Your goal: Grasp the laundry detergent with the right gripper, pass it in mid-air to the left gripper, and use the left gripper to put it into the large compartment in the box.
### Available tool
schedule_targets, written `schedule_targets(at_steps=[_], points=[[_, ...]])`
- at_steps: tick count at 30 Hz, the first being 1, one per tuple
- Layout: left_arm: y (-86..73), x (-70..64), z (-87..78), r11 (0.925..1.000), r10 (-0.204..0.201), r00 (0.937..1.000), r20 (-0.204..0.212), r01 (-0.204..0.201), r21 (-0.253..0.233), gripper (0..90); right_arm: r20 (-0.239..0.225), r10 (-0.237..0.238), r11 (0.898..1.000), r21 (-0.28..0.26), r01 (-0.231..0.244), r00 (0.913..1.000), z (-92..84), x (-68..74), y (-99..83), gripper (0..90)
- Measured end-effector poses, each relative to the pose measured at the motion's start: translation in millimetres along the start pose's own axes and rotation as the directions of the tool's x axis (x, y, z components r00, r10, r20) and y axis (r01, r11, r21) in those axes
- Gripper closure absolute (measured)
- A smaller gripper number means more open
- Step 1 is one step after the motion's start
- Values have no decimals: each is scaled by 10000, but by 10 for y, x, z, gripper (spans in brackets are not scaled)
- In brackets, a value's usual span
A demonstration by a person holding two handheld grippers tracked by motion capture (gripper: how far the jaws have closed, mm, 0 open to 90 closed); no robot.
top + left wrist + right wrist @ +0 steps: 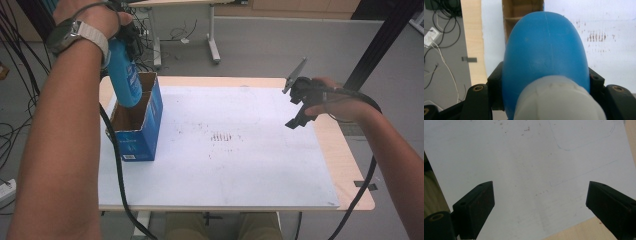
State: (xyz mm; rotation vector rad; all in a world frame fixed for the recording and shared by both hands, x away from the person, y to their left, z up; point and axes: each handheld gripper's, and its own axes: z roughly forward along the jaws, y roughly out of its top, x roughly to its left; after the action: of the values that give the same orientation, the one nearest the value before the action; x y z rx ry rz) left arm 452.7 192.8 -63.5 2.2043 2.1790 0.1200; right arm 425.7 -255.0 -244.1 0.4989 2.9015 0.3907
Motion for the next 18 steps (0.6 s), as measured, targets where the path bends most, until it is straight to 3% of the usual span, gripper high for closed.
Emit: schedule_targets(at_steps=[18], points=[[77, 91, 262, 10000, 42, 10000, -57, -42, 11, 377, -33, 210, 9998, 29, -210, 9998, 55, -15, -44, 80]])
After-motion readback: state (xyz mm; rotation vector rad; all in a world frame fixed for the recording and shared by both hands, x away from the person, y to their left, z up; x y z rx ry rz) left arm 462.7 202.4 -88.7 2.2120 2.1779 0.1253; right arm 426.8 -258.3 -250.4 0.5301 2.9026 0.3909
